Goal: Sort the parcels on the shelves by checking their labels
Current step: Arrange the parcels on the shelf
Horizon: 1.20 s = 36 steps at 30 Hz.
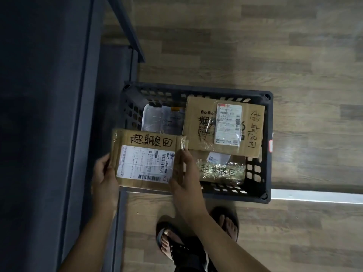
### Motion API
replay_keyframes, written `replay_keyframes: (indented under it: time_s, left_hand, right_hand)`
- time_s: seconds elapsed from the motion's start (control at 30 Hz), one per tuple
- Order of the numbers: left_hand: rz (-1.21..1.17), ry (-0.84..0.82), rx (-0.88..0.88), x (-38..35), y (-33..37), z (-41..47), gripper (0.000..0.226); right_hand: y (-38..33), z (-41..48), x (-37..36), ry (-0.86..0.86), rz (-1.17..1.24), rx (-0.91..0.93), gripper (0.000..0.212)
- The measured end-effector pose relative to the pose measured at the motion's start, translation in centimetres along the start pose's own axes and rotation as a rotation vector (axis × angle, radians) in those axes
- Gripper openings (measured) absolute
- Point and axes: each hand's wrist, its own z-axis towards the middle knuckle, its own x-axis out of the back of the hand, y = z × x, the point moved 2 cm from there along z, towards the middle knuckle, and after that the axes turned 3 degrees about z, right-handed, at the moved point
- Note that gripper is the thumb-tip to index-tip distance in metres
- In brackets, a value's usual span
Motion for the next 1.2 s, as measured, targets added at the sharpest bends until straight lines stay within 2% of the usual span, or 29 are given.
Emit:
replay_keyframes:
  time_s: [0.1,0.2,0.3,0.4,0.47,0.57,0.63,0.83,0.9,1.03,1.2]
  left_hand:
    - [0.048,0.141,-0.045,1.2,-0.4,0.1,0.035]
    - [0.111,0.105,-0.068,1.2,-1.3,0.4,0.034]
    - [0.190,0.051,-0.120,0.0,-1.5,1.5,0.032]
    - [0.167,0.040,-0.190,-1.4,-1.2,2.9,0.033]
    - [0.184,0.023,-0.215,-2.4,-1.4,3.3,0.035]
    - [0.185,-0.045,-0.152,-3.6,-2.7,3.0,0.037]
    - [0.194,-0.077,-0.085,-3.6,-4.1,2.9,0.041]
    - [0.361,-0.226,0.028,-4.2,-5.6,5.3,0.051]
    - [0.383,-0.261,0.053,-4.8,-5.4,6.3,0.057]
    - [0.692,-0.389,0.094,-5.6,-5.9,6.6,0.059]
    - [0.934,-0.495,0.116,-7.5,-7.9,7.6,0.072]
  right_hand:
    - [-0.2,-0.2,-1.5,-0.071,0.038,0.012,0.073]
    - [0.8,0.4,-2.7,-0.082,0.157,-0.067,0.080]
    - [2.1,2.3,-2.8,-0.063,0.177,-0.199,0.067]
    - [1.9,4.2,-2.1,-0.043,0.119,-0.217,0.048]
    - [1.9,5.3,-1.5,0.001,0.077,-0.195,0.043]
    - [2.8,5.5,-0.4,0.047,0.007,-0.209,0.047]
    - [3.4,4.9,-0.1,0.005,-0.021,-0.233,0.049]
    - [6.3,4.9,-1.4,-0.135,-0.372,-0.080,0.058]
    - [7.4,5.0,-2.0,-0.154,-0.397,-0.058,0.063]
    - [9.3,6.2,-1.9,-0.148,-0.409,-0.104,0.053]
    - [11.5,7.3,-2.1,-0.274,-0.547,-0.188,0.048]
